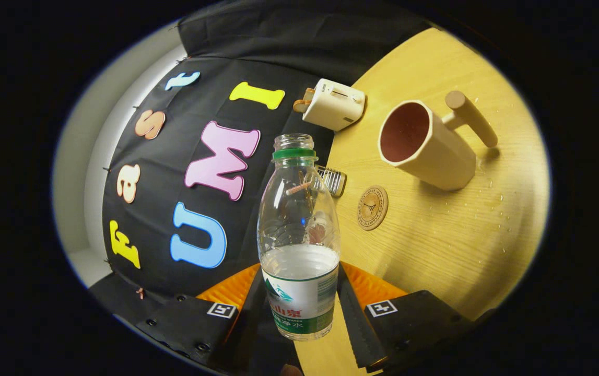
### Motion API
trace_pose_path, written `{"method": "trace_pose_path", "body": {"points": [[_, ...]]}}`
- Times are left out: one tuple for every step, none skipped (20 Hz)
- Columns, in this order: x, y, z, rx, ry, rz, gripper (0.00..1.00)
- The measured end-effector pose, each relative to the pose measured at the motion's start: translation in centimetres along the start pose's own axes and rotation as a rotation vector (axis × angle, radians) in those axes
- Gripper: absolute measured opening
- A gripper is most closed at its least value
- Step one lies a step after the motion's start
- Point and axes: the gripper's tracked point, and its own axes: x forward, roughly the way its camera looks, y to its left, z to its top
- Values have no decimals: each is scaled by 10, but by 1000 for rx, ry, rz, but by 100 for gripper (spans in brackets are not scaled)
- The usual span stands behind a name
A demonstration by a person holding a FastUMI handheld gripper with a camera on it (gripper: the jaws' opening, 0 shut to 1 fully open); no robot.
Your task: Take the bottle from table, then pour the juice into the cup, finally place the bottle on the coaster
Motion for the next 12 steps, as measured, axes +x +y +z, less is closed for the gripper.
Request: {"method": "trace_pose_path", "body": {"points": [[2, -2, 2, 22, 1, -2, 75], [4, -4, 3, 37, 4, -5, 75], [5, -7, 5, 47, 4, -10, 75], [6, -8, 7, 57, 3, -16, 75], [8, -11, 9, 74, -3, -24, 75], [8, -12, 11, 94, -10, -27, 75], [10, -14, 14, 113, -17, -28, 75], [10, -16, 15, 129, -20, -34, 75], [12, -20, 14, 141, -18, -40, 75], [12, -22, 13, 153, -13, -45, 75], [13, -23, 12, 169, -8, -50, 75], [14, -24, 11, 184, -3, -52, 75]]}}
